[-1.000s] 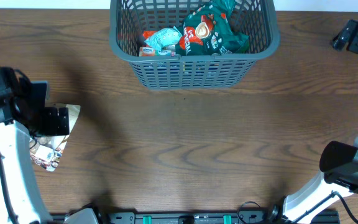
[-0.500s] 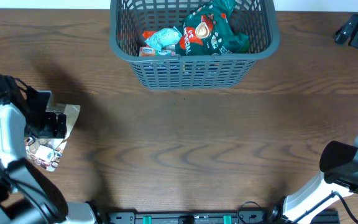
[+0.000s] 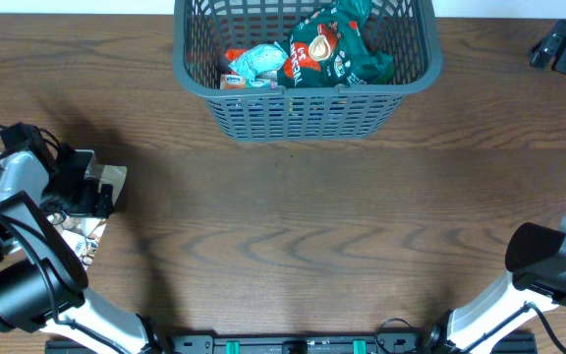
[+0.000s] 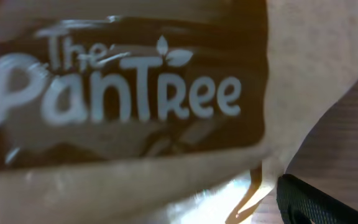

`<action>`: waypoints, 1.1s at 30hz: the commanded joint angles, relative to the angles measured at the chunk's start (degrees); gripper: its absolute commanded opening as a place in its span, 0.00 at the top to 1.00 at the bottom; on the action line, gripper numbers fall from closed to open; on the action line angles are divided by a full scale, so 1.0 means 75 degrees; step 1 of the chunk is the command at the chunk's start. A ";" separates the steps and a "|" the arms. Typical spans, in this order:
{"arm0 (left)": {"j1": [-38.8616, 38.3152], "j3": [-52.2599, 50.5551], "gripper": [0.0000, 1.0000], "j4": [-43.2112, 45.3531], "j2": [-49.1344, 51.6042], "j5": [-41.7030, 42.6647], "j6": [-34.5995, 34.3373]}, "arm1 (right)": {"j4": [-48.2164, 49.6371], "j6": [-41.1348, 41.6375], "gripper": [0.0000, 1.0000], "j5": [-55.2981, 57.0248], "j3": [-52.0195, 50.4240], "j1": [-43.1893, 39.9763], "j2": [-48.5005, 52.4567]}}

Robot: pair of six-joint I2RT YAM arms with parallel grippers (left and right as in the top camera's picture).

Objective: Pack container
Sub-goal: 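Lower the left gripper onto the tan PanTree pouch and grasp it, then carry the PanTree pouch into the basket and release it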

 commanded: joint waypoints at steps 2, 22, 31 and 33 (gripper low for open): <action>0.0102 -0.0052 0.04 -0.0047 0.0402 0.0105 0.0128 | 0.0029 -0.0020 0.01 -0.0003 -0.0023 -0.0032 0.0082; -0.0443 0.2081 0.94 -0.2774 0.0119 0.1338 -0.2626 | 0.0015 -0.0023 0.01 0.0020 -0.0023 -0.0032 0.0082; -0.2232 0.6898 0.94 -0.4570 0.0119 0.1655 -0.3410 | -0.0006 -0.0085 0.01 0.0020 -0.0023 -0.0032 0.0082; -0.2719 0.7898 0.94 -0.4511 0.0119 0.1670 -0.3453 | -0.0012 -0.0085 0.01 0.0020 -0.0023 -0.0032 0.0082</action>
